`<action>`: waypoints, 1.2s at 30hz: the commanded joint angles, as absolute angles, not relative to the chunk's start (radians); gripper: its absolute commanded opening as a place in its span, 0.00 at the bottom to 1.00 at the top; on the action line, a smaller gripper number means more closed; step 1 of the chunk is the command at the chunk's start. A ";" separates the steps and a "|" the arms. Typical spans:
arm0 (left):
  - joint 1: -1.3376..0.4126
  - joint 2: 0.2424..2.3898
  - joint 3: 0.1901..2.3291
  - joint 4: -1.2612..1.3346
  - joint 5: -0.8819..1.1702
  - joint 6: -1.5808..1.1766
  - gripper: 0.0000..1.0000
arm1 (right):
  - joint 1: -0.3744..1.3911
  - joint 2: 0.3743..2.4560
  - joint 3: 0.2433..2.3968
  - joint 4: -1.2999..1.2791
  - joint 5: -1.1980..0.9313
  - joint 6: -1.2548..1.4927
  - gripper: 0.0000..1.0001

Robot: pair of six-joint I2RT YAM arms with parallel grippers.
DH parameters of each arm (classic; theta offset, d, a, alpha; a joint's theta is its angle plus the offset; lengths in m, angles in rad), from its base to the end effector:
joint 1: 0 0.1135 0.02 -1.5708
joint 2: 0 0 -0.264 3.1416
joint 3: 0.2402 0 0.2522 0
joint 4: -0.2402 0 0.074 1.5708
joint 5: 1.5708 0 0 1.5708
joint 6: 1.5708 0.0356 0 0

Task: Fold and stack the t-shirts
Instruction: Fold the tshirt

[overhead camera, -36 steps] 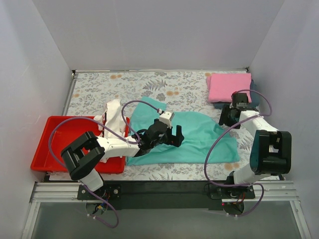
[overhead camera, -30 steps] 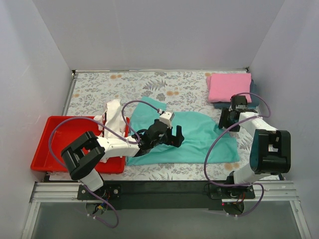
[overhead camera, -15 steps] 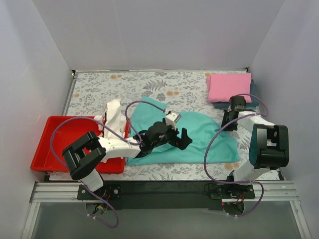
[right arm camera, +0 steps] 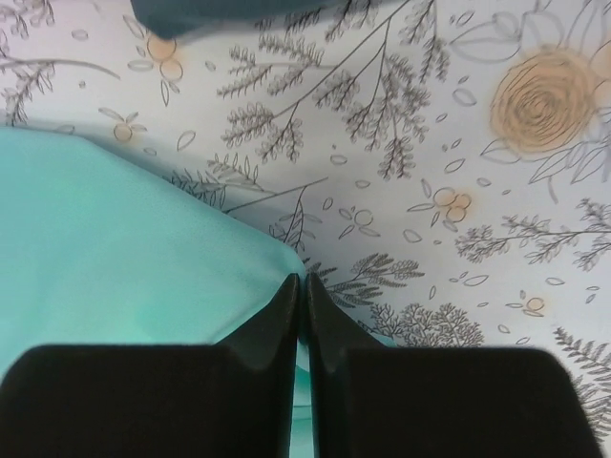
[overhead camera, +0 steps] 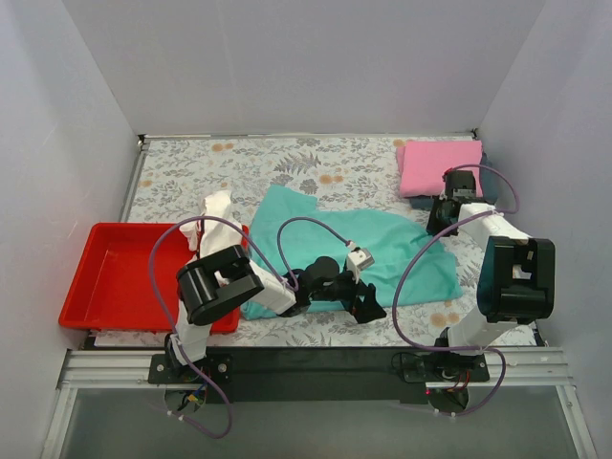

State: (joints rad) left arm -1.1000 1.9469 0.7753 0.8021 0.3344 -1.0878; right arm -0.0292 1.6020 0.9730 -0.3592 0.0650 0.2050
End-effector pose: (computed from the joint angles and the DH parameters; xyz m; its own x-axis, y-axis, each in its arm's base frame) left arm 0.1564 -0.3331 0.1178 -0.9446 0.0116 -0.3281 0.3104 0.3574 -0.8809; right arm 0.3217 -0.0117 0.1903 -0.8040 0.2267 -0.5497 0.2334 0.9706 0.0589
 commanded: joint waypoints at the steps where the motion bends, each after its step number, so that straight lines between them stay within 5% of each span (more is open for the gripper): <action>1: -1.101 1.950 0.778 0.861 0.368 -1.088 0.88 | -0.051 1.615 1.051 -0.364 0.107 0.192 0.01; 14: -1.100 1.976 0.713 0.890 0.357 -1.103 0.88 | -0.097 1.686 1.210 -0.371 0.248 0.154 0.01; 24: -1.100 1.985 0.709 0.905 0.380 -1.108 0.88 | -0.136 1.637 1.175 -0.371 0.253 0.152 0.42; 30: -1.098 1.933 0.739 0.878 0.354 -1.095 0.88 | -0.201 1.680 1.140 -0.371 0.138 0.184 0.43; 36: -1.069 1.741 0.914 0.558 0.146 -0.930 0.90 | -0.206 1.678 1.111 -0.351 0.071 0.187 0.43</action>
